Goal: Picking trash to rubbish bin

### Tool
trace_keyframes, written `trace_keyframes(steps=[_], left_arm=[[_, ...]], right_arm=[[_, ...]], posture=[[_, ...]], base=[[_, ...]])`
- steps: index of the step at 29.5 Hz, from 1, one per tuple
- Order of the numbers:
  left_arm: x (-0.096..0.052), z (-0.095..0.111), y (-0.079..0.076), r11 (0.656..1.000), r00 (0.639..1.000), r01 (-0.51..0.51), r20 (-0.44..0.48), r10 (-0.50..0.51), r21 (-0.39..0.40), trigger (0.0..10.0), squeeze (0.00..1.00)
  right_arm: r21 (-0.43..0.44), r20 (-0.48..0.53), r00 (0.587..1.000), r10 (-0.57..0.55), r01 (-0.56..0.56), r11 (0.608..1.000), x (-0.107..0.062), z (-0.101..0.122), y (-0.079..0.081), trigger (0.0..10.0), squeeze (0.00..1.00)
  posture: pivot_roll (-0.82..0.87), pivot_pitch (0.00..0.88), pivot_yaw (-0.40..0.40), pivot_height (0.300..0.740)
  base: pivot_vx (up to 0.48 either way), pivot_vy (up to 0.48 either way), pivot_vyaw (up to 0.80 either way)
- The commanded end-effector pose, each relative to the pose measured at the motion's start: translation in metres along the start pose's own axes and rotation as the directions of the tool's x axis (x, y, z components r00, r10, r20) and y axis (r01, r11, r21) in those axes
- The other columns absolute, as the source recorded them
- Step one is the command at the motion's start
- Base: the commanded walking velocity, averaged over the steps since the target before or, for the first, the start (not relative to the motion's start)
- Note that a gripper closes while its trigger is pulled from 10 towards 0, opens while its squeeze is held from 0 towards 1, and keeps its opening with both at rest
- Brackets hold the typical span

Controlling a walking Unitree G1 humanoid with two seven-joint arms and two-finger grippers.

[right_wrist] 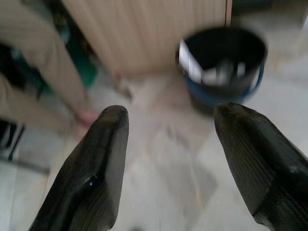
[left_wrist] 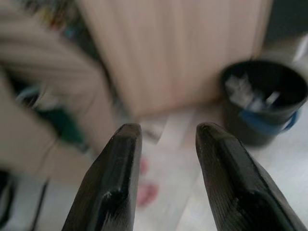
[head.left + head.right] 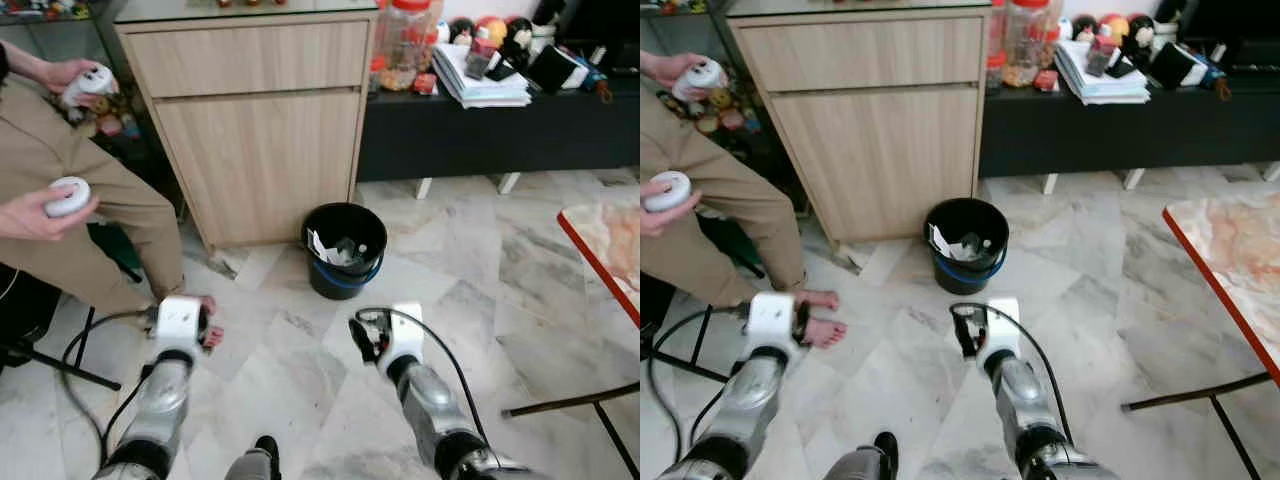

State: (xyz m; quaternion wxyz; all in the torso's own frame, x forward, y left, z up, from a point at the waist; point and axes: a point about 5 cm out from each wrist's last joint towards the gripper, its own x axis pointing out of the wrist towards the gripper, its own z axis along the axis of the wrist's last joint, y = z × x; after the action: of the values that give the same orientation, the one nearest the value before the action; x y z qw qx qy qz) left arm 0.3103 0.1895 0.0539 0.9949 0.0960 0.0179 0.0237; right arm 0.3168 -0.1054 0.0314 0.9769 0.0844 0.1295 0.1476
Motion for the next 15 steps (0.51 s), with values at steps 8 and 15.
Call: trace_keyframes(steps=[8,15], left_arm=[[-0.002,0.006,-0.018,0.997,0.996,0.069,0.051,-0.070,0.032,10.0,0.00],[-0.002,0.010,-0.018,0.998,0.995,0.068,0.072,-0.069,0.016,10.0,0.00]], right_arm=[[-0.008,0.118,0.993,0.025,-0.024,1.000,0.011,0.026,0.012,10.0,0.00],[-0.018,0.131,0.991,0.037,-0.035,0.999,0.012,0.028,0.015,10.0,0.00]], posture=[[0.10,0.117,0.001,0.740],[0.10,0.097,0.003,0.740]], base=[[0.000,0.000,0.00],[0.000,0.000,-0.77]])
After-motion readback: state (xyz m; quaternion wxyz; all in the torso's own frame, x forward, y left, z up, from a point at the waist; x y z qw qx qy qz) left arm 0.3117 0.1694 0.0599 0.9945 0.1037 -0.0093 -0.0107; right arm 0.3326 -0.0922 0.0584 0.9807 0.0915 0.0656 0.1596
